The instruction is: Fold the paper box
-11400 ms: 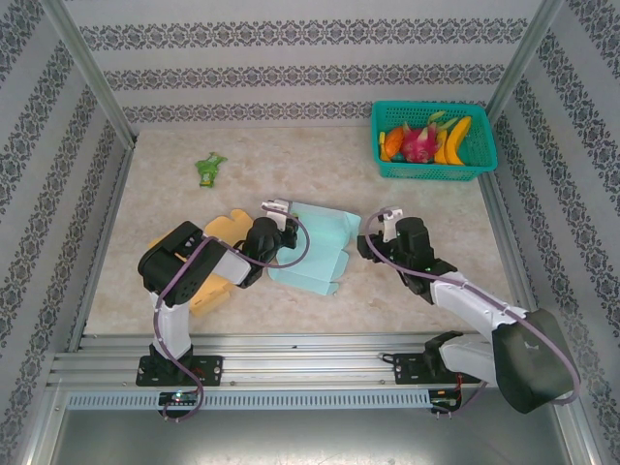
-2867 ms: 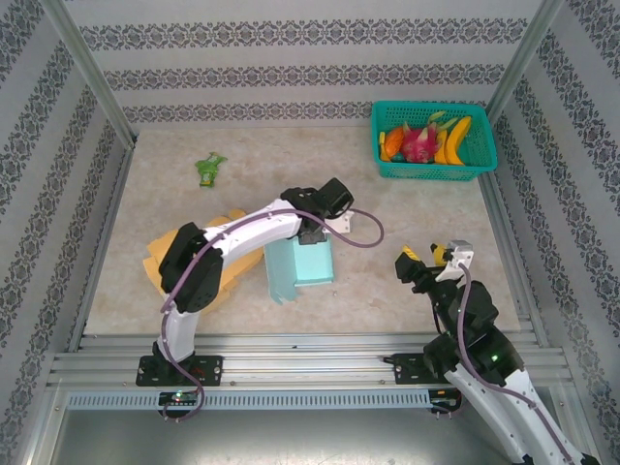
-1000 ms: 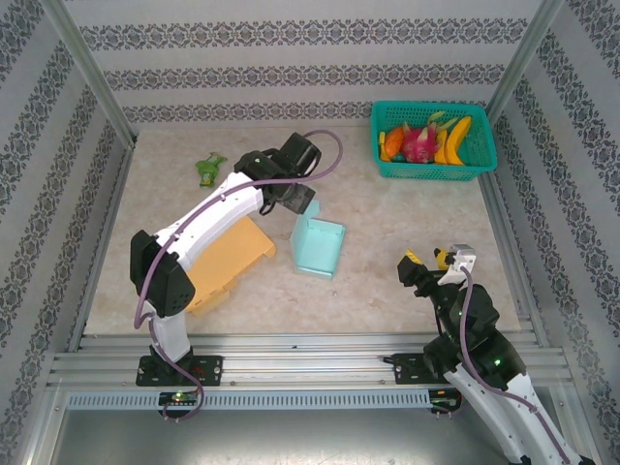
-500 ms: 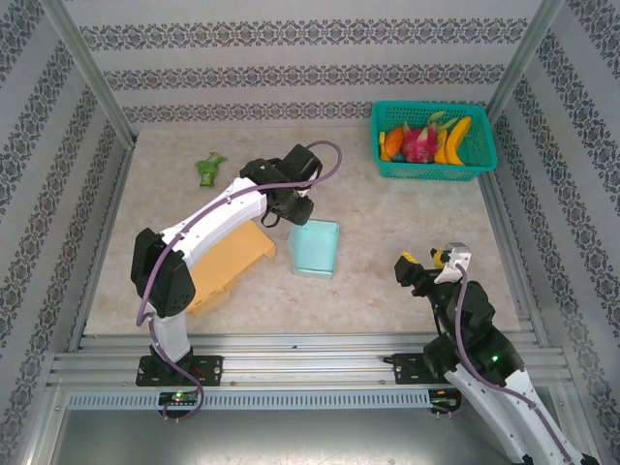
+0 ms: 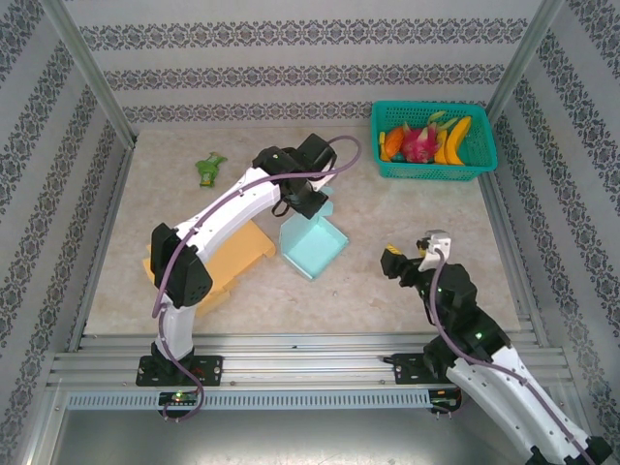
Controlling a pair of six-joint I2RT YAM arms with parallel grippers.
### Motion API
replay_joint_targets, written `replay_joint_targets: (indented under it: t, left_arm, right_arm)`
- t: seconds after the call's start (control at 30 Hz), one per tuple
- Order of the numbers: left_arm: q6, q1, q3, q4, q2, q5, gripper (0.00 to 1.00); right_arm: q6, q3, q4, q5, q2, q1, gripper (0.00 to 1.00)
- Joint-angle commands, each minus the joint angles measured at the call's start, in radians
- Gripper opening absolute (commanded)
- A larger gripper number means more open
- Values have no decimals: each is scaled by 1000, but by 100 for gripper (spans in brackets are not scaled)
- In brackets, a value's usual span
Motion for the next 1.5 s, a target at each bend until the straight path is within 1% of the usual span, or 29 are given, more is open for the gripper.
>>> replay_joint_targets:
  t: [0.0,0.07,0.13,0.2,0.3,0.43,0.5,0.57,0.6,0.7,0.9,1.17,1.3,1.37,1.47]
  left_arm:
    - [252,-38,64,-68,-13,-17,0]
    - [366,-51,59,-72,-37,17,0]
    - [459,-56,38,-78,-68,60,0]
    - [534,-56,-7,-52,-104,75,0]
    - [594,-56,-80,17,-154,93,0]
    - [642,-51,-167,103,-215,168,0]
    - [676,-50,-220,154,-245,200,0]
    - [702,-47,-255,192,-260,227,0]
    - [711,-46,-264,207,-263,242,0]
    - [729,-45,-262,219,-249,262,0]
    - [747,-44,-241,214,-206,249,0]
    - [751,-37,-250,232,-173,211,0]
    - [743,-37,-254,241,-168,239,0]
    - [738,-37,-252,244,-168,256,0]
    - [734,-37,-251,244,-169,271,0]
  right_arm:
    - [-88,53,179,-8,99,-16,84]
    - [-171,48,323,-48,199,-32,89]
    - [-261,47,475,-124,313,-70,90]
    - [-341,70,582,-283,442,-152,89]
    - [-451,153,580,-530,609,-256,87]
    - [-561,194,602,-750,733,-352,83]
    - [-651,220,575,-834,795,-376,80]
    - [-707,258,524,-902,860,-386,78]
    - [-731,273,516,-950,892,-391,76]
    - [-757,283,558,-1065,963,-389,73]
    - [-785,315,548,-1136,1054,-376,72]
    - [-822,342,474,-1216,1080,-397,72]
    - [-833,338,481,-1269,1082,-394,70]
    - [-831,347,474,-1273,1088,-391,67]
    - [-834,348,473,-1281,1094,-389,65]
